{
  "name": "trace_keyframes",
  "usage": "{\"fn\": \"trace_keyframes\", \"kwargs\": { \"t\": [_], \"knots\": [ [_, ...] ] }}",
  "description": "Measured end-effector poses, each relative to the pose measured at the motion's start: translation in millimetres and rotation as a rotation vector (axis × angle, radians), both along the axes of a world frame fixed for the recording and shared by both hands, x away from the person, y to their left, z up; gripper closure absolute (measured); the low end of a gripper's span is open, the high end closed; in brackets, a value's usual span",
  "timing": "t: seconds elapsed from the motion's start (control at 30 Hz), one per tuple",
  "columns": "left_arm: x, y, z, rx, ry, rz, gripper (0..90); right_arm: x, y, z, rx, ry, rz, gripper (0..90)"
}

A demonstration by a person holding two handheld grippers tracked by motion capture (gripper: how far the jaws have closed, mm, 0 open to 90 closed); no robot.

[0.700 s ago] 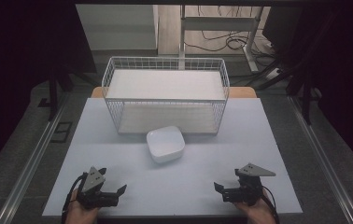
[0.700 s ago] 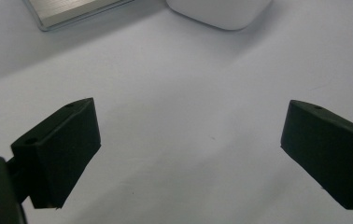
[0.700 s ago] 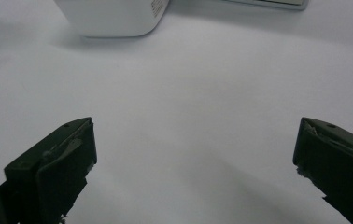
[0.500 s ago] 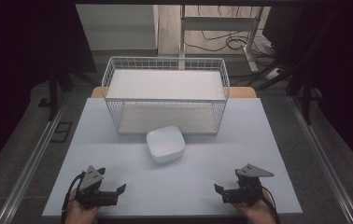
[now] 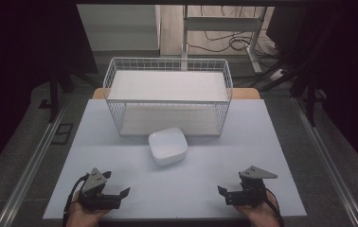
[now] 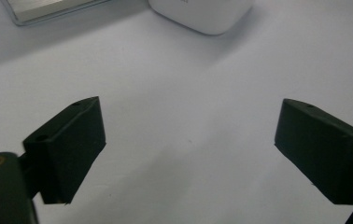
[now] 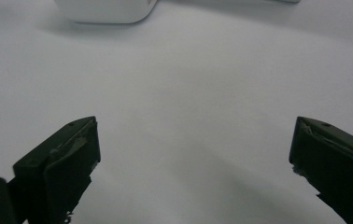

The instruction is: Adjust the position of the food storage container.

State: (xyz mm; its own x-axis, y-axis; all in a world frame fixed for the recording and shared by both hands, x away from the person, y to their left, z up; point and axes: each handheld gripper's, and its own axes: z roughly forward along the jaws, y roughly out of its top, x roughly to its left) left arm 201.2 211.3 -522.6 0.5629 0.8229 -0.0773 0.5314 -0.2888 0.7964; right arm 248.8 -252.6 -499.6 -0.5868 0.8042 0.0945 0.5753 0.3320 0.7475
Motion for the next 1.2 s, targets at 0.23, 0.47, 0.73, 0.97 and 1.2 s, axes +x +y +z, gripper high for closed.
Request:
{"fn": "trace_keyframes", "kwargs": {
  "t": [0.23, 0.47, 0.73, 0.97, 1.2],
  "knots": [
    [6.9, -8.4, 4.5, 0.002, -0.004, -0.027, 14.8, 5.3, 4.8, 2.1, -0.016, -0.006, 0.005, 8.7],
    [19.7, -10.5, 7.3, 0.009, -0.013, -0.037, 23.8, 17.9, 13.0, 8.7, -0.010, -0.019, 0.026, 18.0],
    [39.2, -15.3, 8.9, 0.006, -0.004, -0.042, 43.0, 33.8, 35.8, 11.4, -0.034, 0.005, 0.114, 33.9],
    [64.9, -15.0, 15.0, -0.024, -0.013, -0.006, 64.4, 59.4, 52.7, 14.6, -0.036, -0.007, 0.163, 57.2],
    [95.0, -20.8, 11.7, -0.053, 0.001, -0.013, 87.7, 87.9, 74.6, 13.8, -0.065, -0.040, 0.195, 81.7]
  ]
}}
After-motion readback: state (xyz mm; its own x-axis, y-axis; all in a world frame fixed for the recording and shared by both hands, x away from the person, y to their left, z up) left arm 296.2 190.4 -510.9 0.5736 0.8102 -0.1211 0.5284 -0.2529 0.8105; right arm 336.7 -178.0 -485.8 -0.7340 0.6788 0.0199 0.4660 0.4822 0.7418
